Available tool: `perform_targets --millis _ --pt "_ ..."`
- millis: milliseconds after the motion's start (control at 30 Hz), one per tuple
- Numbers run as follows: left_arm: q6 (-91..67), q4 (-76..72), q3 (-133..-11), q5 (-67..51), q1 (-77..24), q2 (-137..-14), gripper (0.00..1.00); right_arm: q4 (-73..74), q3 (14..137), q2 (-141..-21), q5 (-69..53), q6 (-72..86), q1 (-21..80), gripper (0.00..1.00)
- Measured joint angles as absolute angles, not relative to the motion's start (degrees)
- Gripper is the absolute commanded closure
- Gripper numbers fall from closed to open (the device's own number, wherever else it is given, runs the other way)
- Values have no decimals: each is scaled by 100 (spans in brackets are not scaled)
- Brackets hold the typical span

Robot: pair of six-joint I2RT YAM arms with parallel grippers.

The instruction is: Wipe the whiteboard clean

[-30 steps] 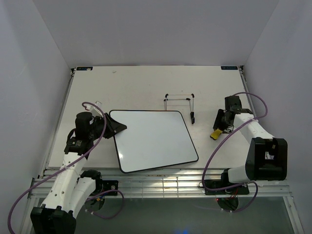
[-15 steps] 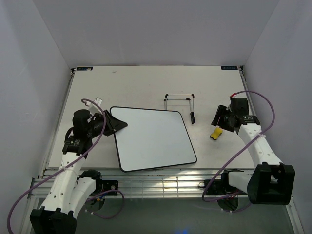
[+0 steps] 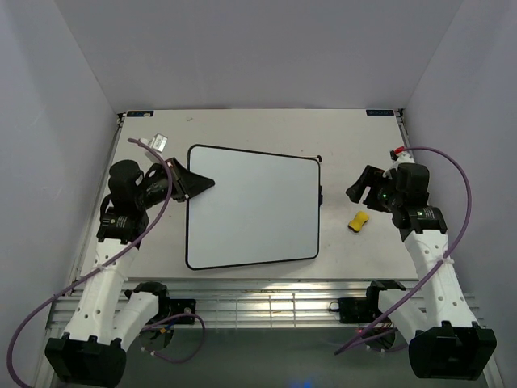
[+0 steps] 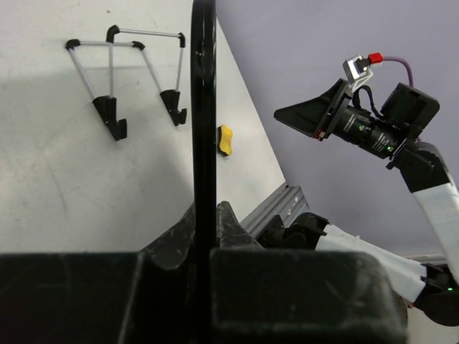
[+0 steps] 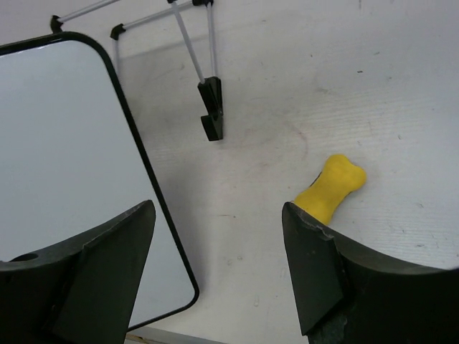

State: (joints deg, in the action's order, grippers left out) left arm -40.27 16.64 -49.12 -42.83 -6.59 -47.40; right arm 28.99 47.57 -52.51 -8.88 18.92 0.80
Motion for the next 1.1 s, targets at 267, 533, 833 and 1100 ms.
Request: perform_targets --millis 267,533,833,1100 --pt "-4650 331 -5605 -4578 -784 -6259 100 2906 4877 -5026 -1232 1883 80 21" --pt "-4602 -1651 -6337 -4440 -1341 -7725 100 2908 4906 -4727 -1479 1879 82 18" --pt "-4178 -3830 -7067 -4696 -1780 -9970 100 2987 5201 -4119 -1557 1798 82 12" --pt "-4753 -5317 -8189 -5065 -1686 -11705 100 3030 5205 -3959 -1621 1750 82 12"
